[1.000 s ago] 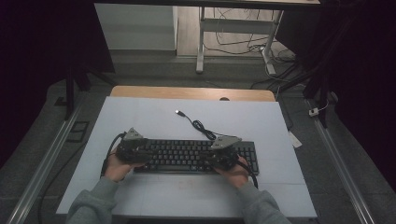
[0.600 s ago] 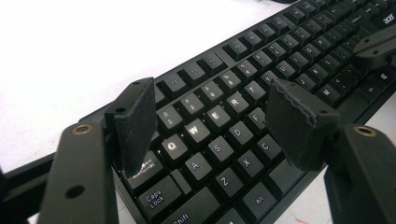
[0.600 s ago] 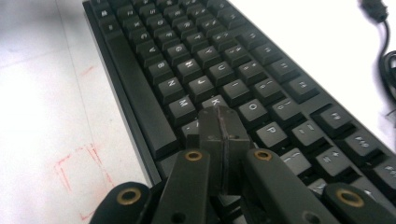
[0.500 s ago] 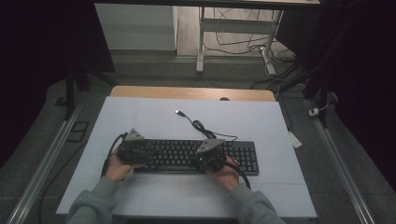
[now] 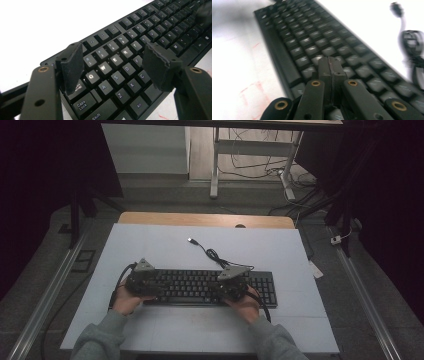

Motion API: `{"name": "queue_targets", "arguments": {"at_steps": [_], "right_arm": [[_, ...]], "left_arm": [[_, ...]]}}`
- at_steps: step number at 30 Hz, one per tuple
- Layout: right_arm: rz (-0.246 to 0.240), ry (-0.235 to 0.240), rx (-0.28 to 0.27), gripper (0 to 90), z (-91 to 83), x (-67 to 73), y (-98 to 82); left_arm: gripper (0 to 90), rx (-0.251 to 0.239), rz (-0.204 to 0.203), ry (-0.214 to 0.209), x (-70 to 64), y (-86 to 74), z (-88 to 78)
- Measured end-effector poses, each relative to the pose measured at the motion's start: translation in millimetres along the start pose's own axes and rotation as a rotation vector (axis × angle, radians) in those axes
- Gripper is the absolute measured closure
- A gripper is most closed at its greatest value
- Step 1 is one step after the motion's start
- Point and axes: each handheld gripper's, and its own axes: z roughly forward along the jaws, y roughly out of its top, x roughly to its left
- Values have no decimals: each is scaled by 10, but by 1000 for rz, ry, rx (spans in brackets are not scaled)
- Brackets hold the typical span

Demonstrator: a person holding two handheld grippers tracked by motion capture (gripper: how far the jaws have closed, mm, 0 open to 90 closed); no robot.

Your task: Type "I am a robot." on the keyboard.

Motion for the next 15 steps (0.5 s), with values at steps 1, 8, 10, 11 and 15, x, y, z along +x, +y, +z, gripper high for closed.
{"name": "queue_targets", "arguments": {"at_steps": [1,8,10,11,15], "right_arm": [[11,-7,-9,895,-28,-36,-14],[42,-66,-11,711,-152,-156,-134],[52,-81,-18,654,-195,-183,-163],[57,-87,-22,631,-217,-200,-179],[79,-100,-43,575,-281,-263,-237]], "left_arm": [[333,0,0,0,1,-1,1],[332,3,1,2,-1,-12,3],[332,2,0,4,-3,-15,1],[333,2,1,5,-4,-16,1],[333,2,5,5,-6,-19,2]]}}
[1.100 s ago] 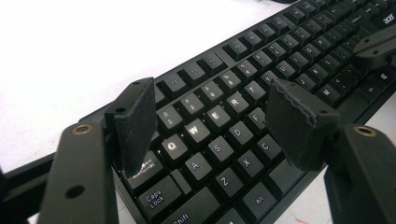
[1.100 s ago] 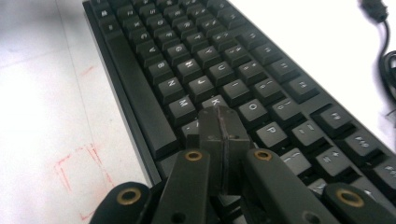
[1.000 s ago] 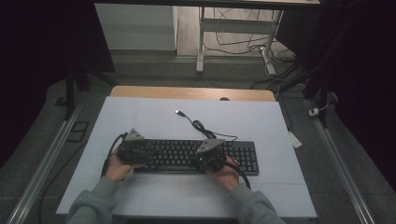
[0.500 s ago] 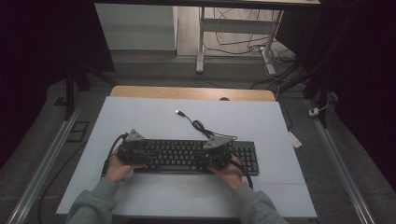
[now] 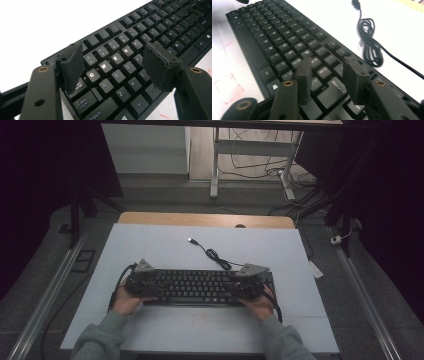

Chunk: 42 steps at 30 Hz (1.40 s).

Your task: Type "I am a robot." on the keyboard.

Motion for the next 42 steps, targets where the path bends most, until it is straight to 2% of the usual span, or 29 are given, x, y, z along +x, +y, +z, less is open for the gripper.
{"name": "queue_targets", "arguments": {"at_steps": [14,24,36,42], "right_arm": [[4,-5,0,541,-82,-36,-57],[22,-66,-5,536,-391,-134,-263],[21,-139,-9,515,-911,-193,-630],[36,-149,-9,488,-997,-283,-754]], "left_arm": [[332,-6,-2,5,-6,-33,-29],[334,-19,-11,12,-55,-229,-186],[335,-47,-16,18,-109,-495,-437],[334,-50,-2,21,-133,-548,-439]]}}
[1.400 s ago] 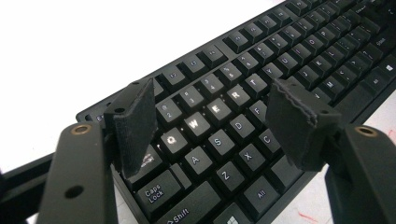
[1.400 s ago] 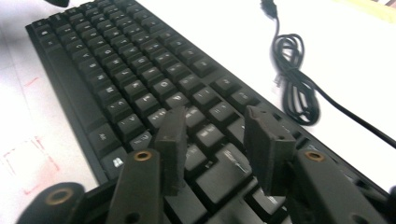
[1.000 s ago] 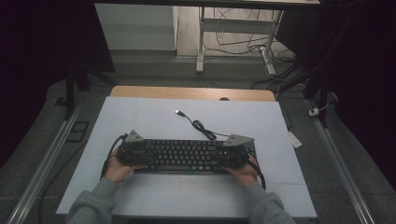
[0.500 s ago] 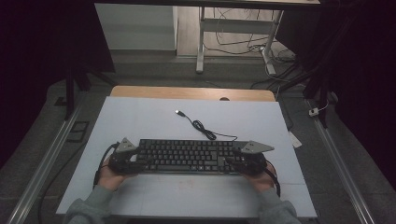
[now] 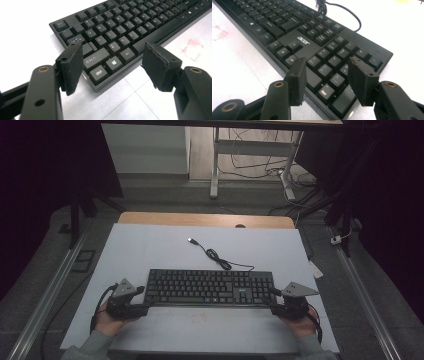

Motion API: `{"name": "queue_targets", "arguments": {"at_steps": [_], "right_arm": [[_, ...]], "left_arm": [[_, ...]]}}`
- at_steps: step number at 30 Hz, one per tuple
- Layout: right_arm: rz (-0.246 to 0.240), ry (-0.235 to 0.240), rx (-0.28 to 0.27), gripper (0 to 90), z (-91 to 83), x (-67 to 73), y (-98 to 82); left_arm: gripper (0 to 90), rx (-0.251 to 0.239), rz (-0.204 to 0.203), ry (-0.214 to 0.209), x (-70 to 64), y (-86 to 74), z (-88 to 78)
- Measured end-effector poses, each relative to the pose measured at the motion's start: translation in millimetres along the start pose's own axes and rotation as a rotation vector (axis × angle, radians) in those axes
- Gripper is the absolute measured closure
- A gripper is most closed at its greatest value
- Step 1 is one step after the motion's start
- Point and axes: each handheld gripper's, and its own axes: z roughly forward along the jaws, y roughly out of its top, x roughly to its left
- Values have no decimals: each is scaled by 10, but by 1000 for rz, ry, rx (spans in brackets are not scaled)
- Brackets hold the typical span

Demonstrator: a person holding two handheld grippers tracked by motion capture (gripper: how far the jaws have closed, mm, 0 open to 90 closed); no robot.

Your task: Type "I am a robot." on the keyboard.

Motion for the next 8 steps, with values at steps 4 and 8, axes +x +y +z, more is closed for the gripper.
{"name": "queue_targets", "arguments": {"at_steps": [4,8], "right_arm": [[-11,0,6,476,16,-4,5],[-23,10,-1,462,30,14,18]], "left_arm": [[332,-5,9,-3,-4,7,18],[330,-6,6,2,19,3,20]]}}
